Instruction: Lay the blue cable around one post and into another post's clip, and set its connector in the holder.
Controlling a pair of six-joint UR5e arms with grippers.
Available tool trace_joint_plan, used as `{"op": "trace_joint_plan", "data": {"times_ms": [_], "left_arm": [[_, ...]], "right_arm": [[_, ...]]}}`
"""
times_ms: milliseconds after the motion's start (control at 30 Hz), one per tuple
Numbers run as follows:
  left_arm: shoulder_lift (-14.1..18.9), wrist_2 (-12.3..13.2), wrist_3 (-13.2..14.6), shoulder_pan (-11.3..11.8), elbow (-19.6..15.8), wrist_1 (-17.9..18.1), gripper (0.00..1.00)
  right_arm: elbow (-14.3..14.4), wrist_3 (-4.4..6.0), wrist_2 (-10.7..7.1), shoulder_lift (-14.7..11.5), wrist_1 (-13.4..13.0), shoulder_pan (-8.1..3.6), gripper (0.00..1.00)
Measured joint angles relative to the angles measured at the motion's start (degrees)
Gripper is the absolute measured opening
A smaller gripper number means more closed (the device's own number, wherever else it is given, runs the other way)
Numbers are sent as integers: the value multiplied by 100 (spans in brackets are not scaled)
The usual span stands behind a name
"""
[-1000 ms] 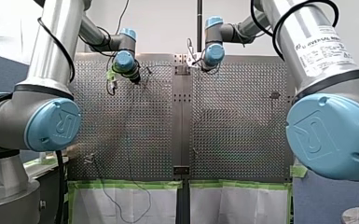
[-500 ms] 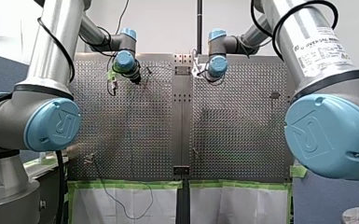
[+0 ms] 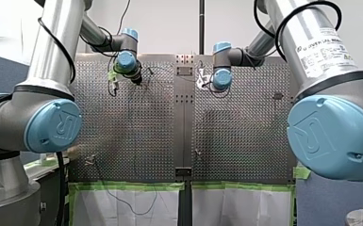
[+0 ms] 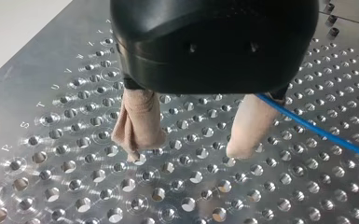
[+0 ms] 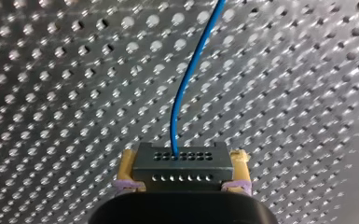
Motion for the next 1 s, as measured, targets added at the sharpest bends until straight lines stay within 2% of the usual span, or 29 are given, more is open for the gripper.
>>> {"op": "trace_joint_plan", "data": {"times_ms": [100,333,600,800,1000], "left_arm": [[0,19,-41,6,0,6,100],[0,28,-111,-57,1,-33,100],[0,-50,-20,-123,1,-64,100],[0,-106,21,-137,1,-59,100],[0,-117,24,-112,1,-37,100]], "right_arm": [[179,47,18,2,-179,-20,2],[587,143,252,12,-587,-35,2],[989,157,398,224,-988,-144,2],[1282,185,387,507,-1281,-351,2],[1580,411,171,806,-1580,-643,2]]}}
